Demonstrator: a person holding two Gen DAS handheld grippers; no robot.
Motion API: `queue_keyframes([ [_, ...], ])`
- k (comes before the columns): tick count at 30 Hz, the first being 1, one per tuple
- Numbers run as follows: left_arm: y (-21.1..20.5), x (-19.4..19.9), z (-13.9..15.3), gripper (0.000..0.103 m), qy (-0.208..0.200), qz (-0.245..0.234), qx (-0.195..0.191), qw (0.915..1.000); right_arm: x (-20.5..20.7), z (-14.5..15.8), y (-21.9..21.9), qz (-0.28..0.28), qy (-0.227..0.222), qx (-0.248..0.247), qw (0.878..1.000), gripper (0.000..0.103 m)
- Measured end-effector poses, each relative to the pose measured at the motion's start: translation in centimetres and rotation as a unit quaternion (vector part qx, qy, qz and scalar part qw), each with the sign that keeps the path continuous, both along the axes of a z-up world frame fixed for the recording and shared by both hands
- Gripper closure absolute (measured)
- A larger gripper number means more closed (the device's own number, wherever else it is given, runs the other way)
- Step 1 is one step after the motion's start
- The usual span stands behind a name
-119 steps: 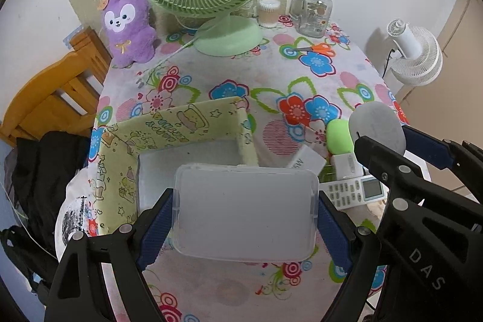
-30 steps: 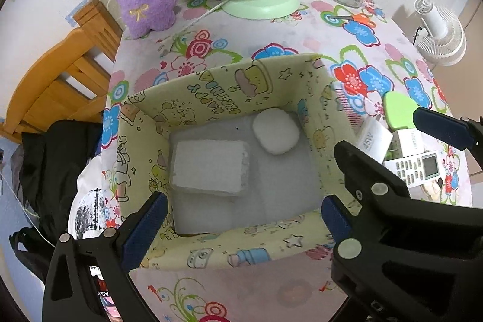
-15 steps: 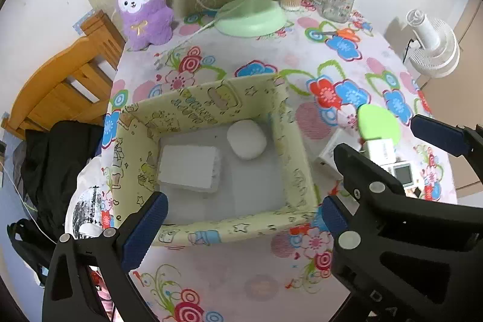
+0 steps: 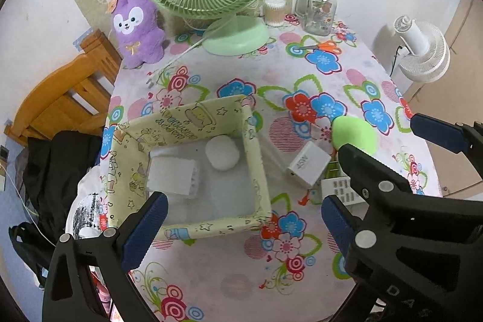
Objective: Organize rigid objects
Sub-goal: 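Withdraw both grippers up out of the yellow bin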
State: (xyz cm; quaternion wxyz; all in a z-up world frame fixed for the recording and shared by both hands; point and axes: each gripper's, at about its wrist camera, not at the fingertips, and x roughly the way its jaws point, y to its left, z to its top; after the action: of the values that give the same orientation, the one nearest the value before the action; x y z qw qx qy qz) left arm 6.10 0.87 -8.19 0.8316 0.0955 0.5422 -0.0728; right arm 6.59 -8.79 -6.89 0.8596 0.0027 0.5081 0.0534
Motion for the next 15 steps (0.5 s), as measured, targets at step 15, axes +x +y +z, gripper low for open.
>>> queue_keyframes([
  [15,-4.0,-1.3,-0.7,0.0,0.01,-0.001,-0.022,0.9997,-1.3,-0.7,-5.5,0.011,0.002,0.009,1.0,0.016],
])
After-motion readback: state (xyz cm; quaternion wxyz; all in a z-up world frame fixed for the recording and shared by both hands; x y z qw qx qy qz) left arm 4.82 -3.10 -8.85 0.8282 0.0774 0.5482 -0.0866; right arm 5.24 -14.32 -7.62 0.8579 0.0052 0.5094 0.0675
